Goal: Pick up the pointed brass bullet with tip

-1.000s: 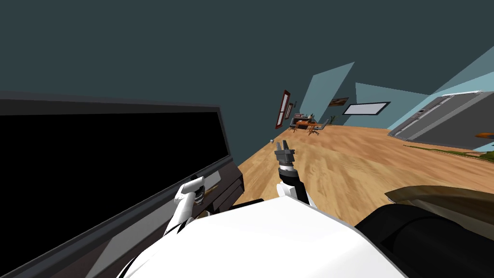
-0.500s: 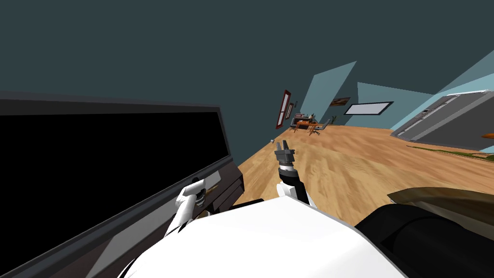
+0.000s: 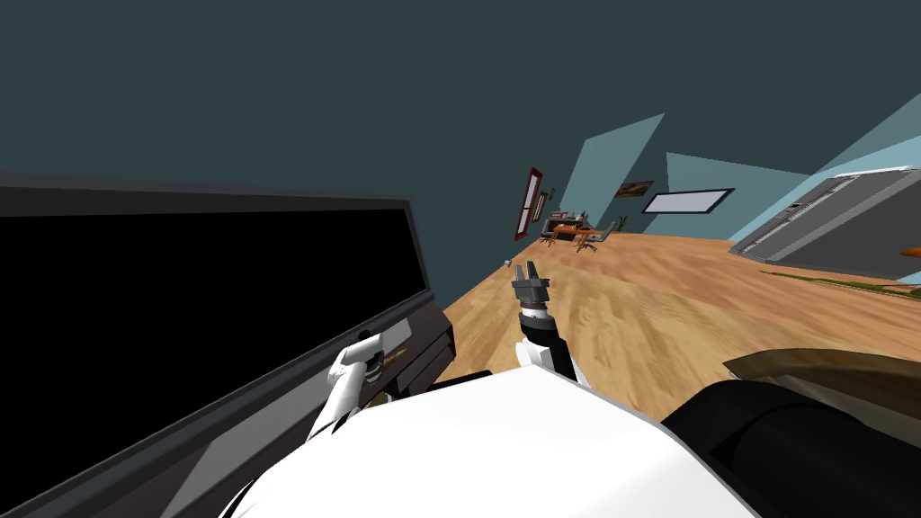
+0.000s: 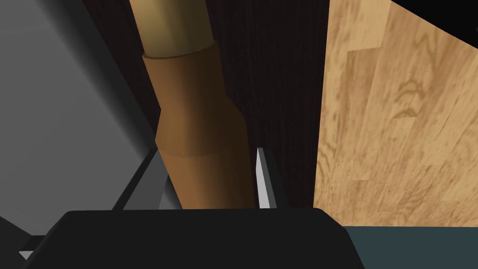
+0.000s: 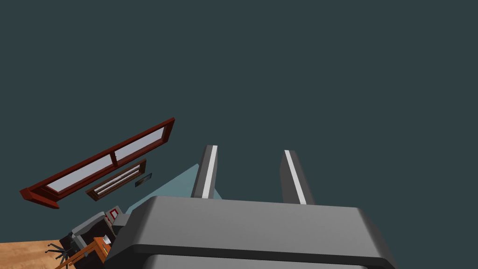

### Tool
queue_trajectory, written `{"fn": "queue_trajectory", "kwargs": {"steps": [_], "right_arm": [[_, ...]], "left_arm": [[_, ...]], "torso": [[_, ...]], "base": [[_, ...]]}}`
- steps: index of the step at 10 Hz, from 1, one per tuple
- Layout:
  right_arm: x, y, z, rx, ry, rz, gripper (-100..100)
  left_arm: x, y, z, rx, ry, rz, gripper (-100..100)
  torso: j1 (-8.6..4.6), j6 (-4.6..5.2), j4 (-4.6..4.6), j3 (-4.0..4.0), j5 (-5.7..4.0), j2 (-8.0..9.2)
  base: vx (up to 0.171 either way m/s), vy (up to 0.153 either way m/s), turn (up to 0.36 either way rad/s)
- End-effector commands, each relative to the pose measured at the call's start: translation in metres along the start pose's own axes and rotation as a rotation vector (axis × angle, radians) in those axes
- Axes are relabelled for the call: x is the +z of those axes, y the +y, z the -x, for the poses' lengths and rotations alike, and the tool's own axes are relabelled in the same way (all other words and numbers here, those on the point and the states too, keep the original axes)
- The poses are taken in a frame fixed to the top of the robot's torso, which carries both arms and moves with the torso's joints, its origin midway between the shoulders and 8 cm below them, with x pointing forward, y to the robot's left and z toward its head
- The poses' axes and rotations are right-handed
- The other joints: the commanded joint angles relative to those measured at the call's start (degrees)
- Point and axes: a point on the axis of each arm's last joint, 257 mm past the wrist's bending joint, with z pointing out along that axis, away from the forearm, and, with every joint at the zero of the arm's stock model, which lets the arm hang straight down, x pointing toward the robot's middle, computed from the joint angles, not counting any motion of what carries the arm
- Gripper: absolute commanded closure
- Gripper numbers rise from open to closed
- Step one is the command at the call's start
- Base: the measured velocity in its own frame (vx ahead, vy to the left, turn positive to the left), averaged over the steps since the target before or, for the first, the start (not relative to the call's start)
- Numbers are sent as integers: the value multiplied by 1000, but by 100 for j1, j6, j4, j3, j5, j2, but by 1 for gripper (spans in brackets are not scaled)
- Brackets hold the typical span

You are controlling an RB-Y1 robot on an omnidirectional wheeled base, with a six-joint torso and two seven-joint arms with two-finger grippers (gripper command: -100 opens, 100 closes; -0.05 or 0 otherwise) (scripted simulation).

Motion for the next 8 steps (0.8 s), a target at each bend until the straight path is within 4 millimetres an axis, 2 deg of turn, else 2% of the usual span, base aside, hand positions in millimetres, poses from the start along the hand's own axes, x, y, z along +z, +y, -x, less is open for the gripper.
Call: {"fn": "queue_trajectory", "kwargs": {"steps": [1,2,3,6,7,8], "right_arm": [[0,0,0,0,0,0,0],[0,0,0,0,0,0,0],[0,0,0,0,0,0,0],[0,0,0,0,0,0,0],[0,0,0,0,0,0,0],[0,0,0,0,0,0,0]], "left_arm": [[0,0,0,0,0,0,100],[0,0,0,1,0,0,0],[-6,-1,2,-1,-1,7,100],[-20,-11,5,-7,-2,8,100],[-17,-10,4,-6,-1,7,100],[-18,-10,5,-6,-2,8,0]], "torso": [[0,0,0,0,0,0],[0,-1,1,0,-1,0],[0,-1,1,1,-1,0],[-1,-1,3,2,-5,2],[-2,-1,5,4,-6,3],[-4,-2,3,3,-4,4]], "base": [[0,0,0],[0,0,0],[7,12,-11],[-6,6,-19],[0,0,0],[0,0,0]]}}
